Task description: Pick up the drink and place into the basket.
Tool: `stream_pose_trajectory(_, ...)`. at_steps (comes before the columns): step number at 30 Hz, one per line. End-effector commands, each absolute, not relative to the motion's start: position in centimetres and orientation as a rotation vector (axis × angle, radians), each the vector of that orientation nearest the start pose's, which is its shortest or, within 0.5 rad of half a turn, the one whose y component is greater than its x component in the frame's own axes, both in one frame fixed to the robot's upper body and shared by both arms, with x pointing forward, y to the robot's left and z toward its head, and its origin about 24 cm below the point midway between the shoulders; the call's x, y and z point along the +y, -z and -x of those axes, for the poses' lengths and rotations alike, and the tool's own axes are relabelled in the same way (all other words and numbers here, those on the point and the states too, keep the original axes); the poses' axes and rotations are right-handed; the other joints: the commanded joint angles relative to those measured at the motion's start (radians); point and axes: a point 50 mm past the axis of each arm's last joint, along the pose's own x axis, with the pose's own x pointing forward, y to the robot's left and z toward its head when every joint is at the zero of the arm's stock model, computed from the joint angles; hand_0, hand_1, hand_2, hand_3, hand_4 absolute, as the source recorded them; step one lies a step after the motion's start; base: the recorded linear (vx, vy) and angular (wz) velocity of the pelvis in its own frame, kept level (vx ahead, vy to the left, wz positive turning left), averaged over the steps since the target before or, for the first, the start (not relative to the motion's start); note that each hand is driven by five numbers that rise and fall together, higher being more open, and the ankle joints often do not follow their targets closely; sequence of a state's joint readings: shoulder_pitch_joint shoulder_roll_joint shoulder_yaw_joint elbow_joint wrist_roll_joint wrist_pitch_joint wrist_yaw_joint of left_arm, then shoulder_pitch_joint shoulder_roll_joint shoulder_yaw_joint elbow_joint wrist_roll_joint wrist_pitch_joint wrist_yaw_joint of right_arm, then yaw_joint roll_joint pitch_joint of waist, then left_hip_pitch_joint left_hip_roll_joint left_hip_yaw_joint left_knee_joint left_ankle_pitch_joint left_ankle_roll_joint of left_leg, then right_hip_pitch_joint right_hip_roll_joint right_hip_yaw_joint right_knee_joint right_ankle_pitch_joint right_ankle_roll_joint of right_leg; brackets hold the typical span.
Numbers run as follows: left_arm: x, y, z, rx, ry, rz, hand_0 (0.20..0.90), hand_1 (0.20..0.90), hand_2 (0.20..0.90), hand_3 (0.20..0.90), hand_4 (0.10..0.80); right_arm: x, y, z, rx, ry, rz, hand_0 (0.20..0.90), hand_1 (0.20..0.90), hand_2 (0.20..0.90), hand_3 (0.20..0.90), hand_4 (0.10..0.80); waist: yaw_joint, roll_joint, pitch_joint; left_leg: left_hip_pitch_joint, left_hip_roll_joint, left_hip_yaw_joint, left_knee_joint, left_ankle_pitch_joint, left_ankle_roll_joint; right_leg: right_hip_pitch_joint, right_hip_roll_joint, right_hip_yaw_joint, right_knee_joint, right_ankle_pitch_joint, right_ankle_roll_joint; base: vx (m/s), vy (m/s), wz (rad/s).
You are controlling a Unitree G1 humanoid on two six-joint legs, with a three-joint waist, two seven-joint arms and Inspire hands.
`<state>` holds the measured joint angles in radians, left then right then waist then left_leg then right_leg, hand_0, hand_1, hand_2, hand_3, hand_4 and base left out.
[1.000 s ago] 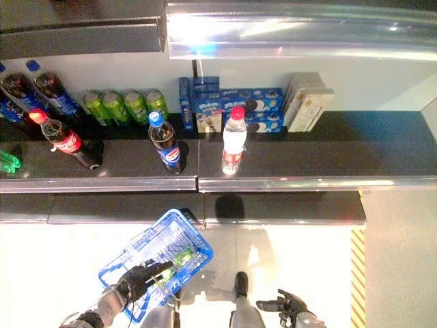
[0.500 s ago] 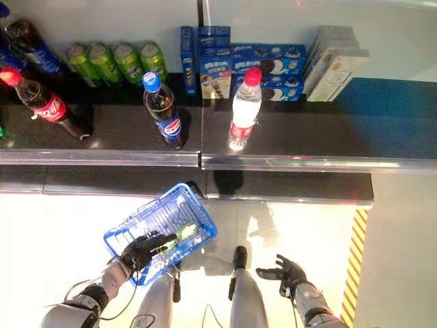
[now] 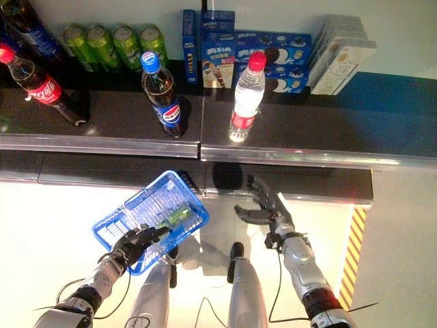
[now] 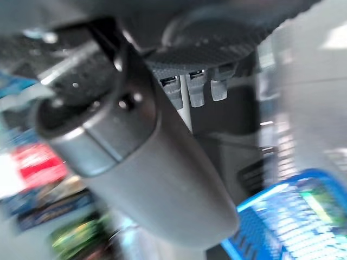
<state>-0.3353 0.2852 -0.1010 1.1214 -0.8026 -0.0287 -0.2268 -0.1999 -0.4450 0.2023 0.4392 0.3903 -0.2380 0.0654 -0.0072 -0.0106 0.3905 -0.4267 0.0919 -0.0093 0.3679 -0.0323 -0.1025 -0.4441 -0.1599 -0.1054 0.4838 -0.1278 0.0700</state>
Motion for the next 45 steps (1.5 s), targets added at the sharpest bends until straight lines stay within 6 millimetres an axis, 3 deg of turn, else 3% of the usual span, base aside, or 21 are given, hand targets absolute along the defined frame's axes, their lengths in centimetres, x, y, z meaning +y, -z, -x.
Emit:
stream_pose_trajectory(1,24.6,12.2,-17.6,0.788,-0.194,0.459,0.3,0.3,0.3,0.2,0.1,-21.5,-7.1,-28.0,-0.202,-0.153,0.143,0.9,0.9,0.9,0.9,0.8,-0.019,-0.017,-0.045,0.017,-0.009,-0.011,0.039,-0.043,0.043,0.026,-0.01,0.035,-0.052,0.04,0.031,0.037,0.024,0.01)
stream_pose_trajectory(6,24.5,12.4,-17.2,0.792,-0.198,0.473,0.3,0.3,0.3,0.2,0.1,-21.5,-10.8,-27.6,-0.38,-0.174,0.152,0.9,0.9,0.9,0.9,0.8,-0.029,-0.013,-0.044,0.026,-0.005,-0.003,0.04,-0.042,0.041,0.036,-0.017,0.036,-0.053,0.039,0.034,0.047,0.025,0.01)
stream_pose_trajectory(13,24.3,12.9,-16.2,0.81,-0.202,0.49,0.3,0.3,0.3,0.2,0.1,-22.1,-13.8,-26.9,-0.521,-0.155,0.127,0.9,0.9,0.9,0.9,0.8,-0.034,-0.003,-0.03,0.051,0.002,0.007,0.036,-0.038,0.034,0.071,-0.026,0.032,-0.068,0.039,0.033,0.05,0.021,-0.01)
stream_pose_trajectory(27,24.2,13.3,-15.1,0.848,-0.196,0.487,0.3,0.3,0.3,0.2,0.1,-23.8,-16.5,-26.6,-0.649,-0.06,0.087,0.9,0.9,0.9,0.9,0.8,-0.019,0.0,-0.009,0.088,0.013,0.006,0.044,-0.035,0.018,0.138,-0.037,0.01,-0.085,0.036,0.027,0.053,-0.006,0.0)
stream_pose_trajectory(45,24.5,13.5,-14.4,0.904,-0.17,0.445,0.3,0.3,0.3,0.2,0.1,-24.1,-19.4,-27.7,-0.726,-0.029,0.099,0.9,0.9,0.9,0.9,0.8,0.018,0.007,0.008,0.12,0.022,-0.007,0.062,0.005,0.0,0.223,-0.04,-0.015,-0.11,0.041,0.027,0.051,-0.017,0.04)
